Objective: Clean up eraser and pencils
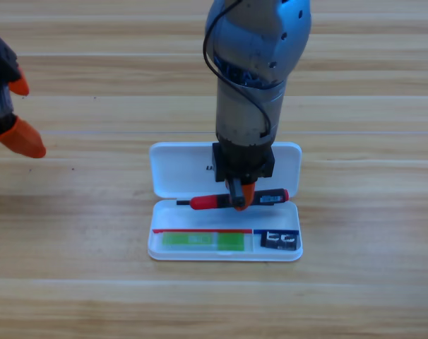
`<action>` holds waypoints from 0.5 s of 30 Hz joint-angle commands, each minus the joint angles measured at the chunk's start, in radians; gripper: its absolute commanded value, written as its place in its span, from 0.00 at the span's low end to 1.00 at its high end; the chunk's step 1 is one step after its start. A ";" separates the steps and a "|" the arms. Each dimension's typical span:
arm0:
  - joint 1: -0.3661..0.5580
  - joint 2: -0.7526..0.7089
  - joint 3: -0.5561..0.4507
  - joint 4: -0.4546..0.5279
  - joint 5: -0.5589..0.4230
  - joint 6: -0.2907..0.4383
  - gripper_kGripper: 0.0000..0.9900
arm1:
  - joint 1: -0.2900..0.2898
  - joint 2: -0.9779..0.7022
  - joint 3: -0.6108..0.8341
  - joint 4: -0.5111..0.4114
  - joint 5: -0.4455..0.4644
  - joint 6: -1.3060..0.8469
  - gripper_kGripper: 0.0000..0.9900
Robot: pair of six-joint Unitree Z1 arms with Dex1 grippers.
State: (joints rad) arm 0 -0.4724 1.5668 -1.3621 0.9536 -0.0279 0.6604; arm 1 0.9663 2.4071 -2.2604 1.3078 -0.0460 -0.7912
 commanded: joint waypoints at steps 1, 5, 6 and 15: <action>0.020 -0.005 0.054 -0.029 -0.013 0.008 1.00 | 0.017 0.066 -0.011 0.016 0.001 0.024 0.45; 0.020 -0.004 0.063 -0.036 -0.015 0.008 1.00 | 0.015 0.060 -0.011 0.016 -0.005 0.030 0.91; 0.020 -0.004 0.063 -0.038 -0.015 0.010 1.00 | 0.014 0.055 -0.011 0.016 -0.005 0.030 0.92; 0.020 -0.008 0.066 -0.047 -0.018 0.015 1.00 | 0.009 -0.148 -0.008 0.082 0.020 0.043 0.96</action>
State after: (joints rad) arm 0 -0.4723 1.5664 -1.3206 0.9175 -0.0324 0.6648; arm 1 0.9664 2.3938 -2.2764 1.3289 -0.0461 -0.7621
